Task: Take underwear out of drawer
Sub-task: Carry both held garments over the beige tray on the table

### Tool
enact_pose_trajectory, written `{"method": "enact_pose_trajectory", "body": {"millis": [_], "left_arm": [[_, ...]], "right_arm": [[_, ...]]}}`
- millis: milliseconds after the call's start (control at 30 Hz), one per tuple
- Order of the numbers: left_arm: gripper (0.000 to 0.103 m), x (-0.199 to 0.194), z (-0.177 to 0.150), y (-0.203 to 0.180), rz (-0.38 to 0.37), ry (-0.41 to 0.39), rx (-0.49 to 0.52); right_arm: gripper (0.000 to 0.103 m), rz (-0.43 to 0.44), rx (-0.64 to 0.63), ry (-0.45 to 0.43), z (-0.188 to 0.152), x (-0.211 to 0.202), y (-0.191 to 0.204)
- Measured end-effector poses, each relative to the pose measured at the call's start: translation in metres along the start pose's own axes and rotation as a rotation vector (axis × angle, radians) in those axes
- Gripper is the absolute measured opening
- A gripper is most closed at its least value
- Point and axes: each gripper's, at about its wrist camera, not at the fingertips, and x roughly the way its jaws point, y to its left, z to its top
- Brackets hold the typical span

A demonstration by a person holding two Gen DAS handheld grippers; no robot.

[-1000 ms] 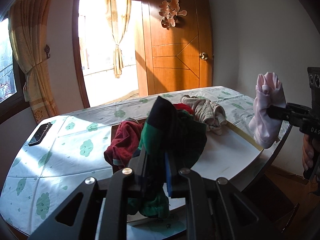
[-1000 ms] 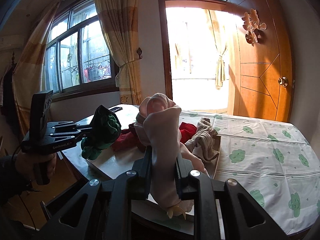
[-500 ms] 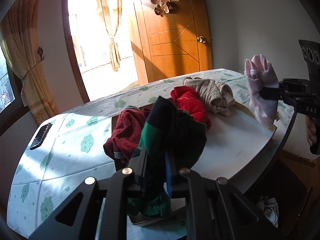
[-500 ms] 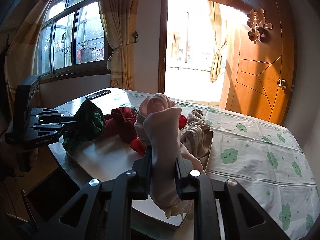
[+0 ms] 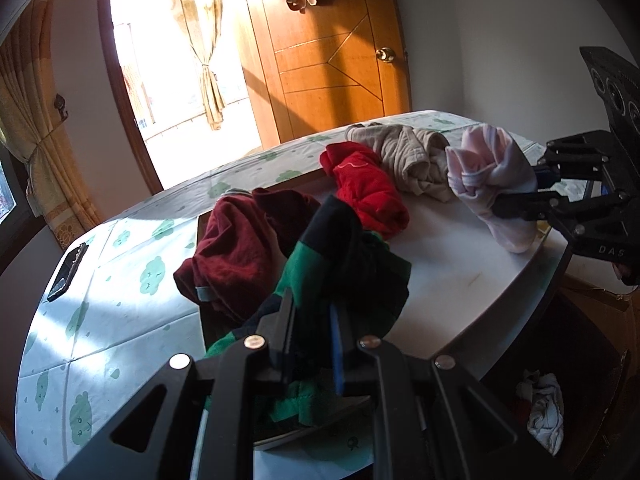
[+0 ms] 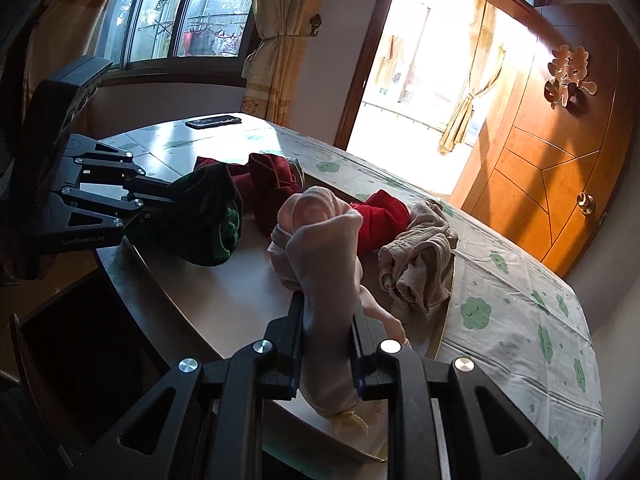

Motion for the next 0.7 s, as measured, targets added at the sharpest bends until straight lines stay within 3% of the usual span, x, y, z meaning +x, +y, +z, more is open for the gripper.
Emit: {"method": "enact_pose_trajectory", "body": {"millis": [700], "left_arm": [[0.012, 0.009, -0.003, -0.010, -0.021, 0.040, -0.002]], "right_arm": [[0.021, 0.044, 0.037, 0.083, -0.003, 0.022, 0.006]]}}
